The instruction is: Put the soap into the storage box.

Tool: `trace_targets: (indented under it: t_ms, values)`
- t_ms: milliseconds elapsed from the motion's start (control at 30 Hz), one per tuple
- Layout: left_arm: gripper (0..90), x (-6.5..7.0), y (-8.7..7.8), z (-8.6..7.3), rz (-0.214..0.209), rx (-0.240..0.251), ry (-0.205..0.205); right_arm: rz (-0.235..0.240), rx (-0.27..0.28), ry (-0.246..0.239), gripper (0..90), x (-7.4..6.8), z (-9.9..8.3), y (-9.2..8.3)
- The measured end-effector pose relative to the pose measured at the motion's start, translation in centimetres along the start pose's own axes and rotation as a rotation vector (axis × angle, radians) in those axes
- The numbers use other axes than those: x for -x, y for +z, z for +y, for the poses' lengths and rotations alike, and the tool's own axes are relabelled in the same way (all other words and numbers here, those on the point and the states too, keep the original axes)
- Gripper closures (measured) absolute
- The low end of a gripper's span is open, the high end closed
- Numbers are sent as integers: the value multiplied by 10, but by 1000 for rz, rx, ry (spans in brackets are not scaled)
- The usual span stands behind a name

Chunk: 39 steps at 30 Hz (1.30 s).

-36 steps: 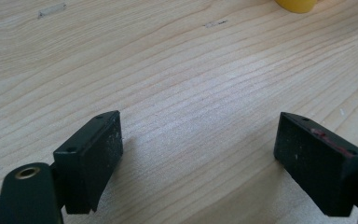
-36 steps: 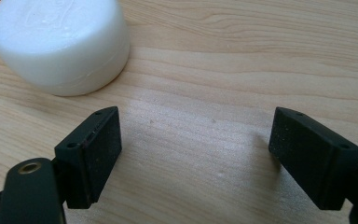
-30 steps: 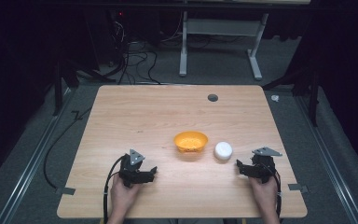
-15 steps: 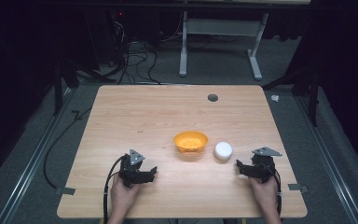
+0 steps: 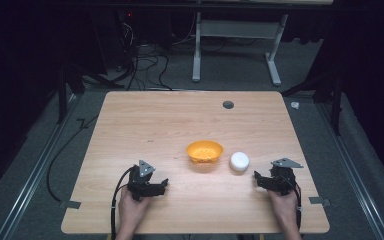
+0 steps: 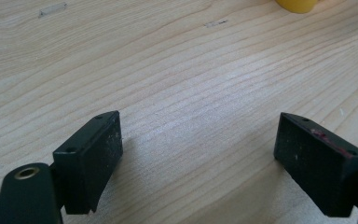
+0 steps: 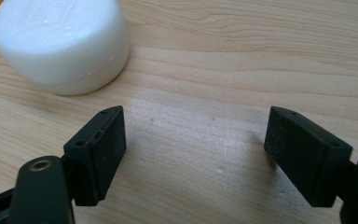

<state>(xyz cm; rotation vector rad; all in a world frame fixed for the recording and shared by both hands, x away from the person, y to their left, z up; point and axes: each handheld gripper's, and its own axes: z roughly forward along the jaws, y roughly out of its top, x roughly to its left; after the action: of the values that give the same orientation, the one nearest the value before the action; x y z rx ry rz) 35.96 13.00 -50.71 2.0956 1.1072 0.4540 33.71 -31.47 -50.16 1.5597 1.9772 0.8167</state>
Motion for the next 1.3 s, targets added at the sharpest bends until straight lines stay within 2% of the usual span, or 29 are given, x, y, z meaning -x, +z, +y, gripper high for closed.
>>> trace_targets:
  t_ms: [300,500,567,667,733,1300]
  values:
    - [157,0,0,0,0,0,0,8,25,-19,240,-6,-4,-11]
    - [157,0,0,0,0,0,-1,36,48,-33,235,-12,-1,-18]
    - [157,0,0,0,0,0,-1,47,53,-53,228,-17,1,-20]
    - [157,0,0,0,0,0,-1,43,57,-65,226,-20,3,-21]
    - [157,0,0,0,0,0,-1,47,62,-90,224,-26,5,-22]
    - [157,0,0,0,0,0,-1,109,90,-112,194,-42,23,-19]
